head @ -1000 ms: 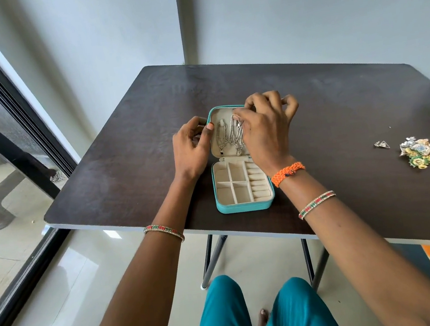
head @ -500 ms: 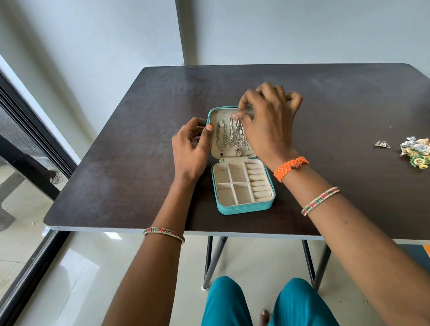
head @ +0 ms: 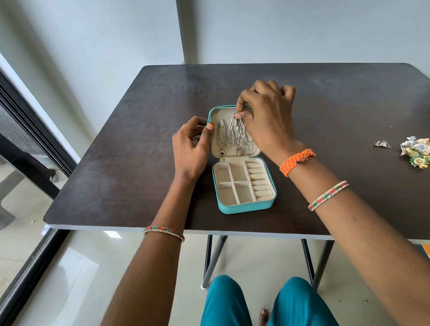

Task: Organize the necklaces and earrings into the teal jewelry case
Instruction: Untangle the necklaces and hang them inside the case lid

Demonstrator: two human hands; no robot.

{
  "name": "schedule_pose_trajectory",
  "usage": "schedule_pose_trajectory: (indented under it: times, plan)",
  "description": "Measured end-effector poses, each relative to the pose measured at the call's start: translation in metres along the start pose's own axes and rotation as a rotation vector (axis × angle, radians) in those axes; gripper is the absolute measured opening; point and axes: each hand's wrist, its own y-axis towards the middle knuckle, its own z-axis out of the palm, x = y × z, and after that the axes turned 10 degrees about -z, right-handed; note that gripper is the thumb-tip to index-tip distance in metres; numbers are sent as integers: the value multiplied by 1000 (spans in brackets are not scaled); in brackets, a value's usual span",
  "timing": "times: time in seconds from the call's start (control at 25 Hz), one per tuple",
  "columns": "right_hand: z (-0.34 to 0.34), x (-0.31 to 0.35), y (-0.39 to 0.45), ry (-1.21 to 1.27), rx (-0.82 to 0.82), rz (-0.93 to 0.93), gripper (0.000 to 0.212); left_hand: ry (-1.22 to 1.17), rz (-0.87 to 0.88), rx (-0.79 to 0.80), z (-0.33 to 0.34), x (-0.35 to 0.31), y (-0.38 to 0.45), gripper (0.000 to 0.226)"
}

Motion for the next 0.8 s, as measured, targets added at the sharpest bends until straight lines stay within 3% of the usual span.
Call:
schedule_pose_trajectory:
  times: [0.28, 0.52, 0.8]
  plan:
    - [9, -3, -9, -88, -7, -118, 22, 4, -13, 5, 0, 1, 0, 32]
    - [-13, 7, -26, 28, 33, 42, 46, 2, -27, -15, 0, 2, 1, 24]
    - [-7, 22, -59, -53, 255, -4, 43, 27, -37, -28, 1, 2, 1, 18]
